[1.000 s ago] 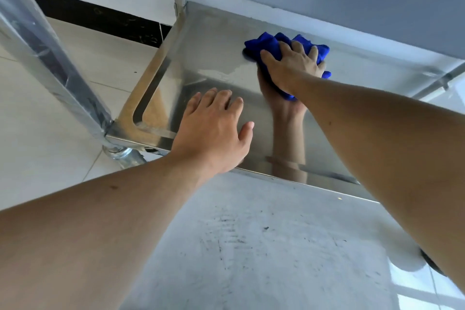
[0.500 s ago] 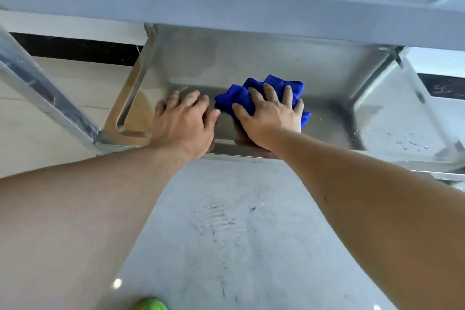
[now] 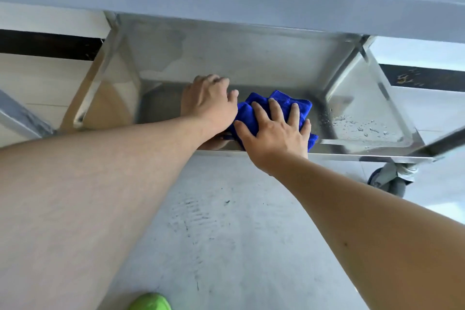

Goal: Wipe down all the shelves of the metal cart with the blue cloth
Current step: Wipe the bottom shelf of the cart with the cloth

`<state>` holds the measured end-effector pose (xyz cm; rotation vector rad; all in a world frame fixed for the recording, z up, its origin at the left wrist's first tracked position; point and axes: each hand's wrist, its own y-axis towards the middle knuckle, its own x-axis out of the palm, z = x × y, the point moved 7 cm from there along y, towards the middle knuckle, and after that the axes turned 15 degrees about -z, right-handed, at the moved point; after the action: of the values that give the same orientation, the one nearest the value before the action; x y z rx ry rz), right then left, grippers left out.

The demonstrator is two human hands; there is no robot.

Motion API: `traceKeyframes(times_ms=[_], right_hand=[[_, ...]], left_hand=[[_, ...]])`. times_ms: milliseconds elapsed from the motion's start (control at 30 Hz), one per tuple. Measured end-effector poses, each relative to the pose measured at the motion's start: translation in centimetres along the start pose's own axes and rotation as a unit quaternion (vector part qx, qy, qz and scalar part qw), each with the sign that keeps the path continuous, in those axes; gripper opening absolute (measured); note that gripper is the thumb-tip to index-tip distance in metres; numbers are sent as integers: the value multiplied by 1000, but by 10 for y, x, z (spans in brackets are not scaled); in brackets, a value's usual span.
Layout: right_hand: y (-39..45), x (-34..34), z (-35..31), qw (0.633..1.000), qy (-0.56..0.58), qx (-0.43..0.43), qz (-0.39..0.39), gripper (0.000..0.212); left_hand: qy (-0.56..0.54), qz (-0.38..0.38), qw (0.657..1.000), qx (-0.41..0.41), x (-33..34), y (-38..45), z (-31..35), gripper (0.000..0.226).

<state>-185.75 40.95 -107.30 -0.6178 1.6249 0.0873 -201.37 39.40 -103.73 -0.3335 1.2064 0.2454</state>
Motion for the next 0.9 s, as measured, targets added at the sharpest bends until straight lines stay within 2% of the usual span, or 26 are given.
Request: traceKeyframes(times_ms=[133,300,433,633,900], right_hand=[[28,-7,12,1000,4,27,3,72],[74,-23,20,999,16,41,11,72],[115,-39,17,998,12,50,35,69],[179,-61,5,998,20,57,29,68],[216,-78,6,997,32,62,28,68]], left_hand=[[-19,5,999,32,17,0,10,38],[40,24,998,44,27,-4,9,40],[58,19,997,42,29,-4,8,47],[78,13,996,30,30,-6,9,54],[86,1,996,25,30,-6,12,55]])
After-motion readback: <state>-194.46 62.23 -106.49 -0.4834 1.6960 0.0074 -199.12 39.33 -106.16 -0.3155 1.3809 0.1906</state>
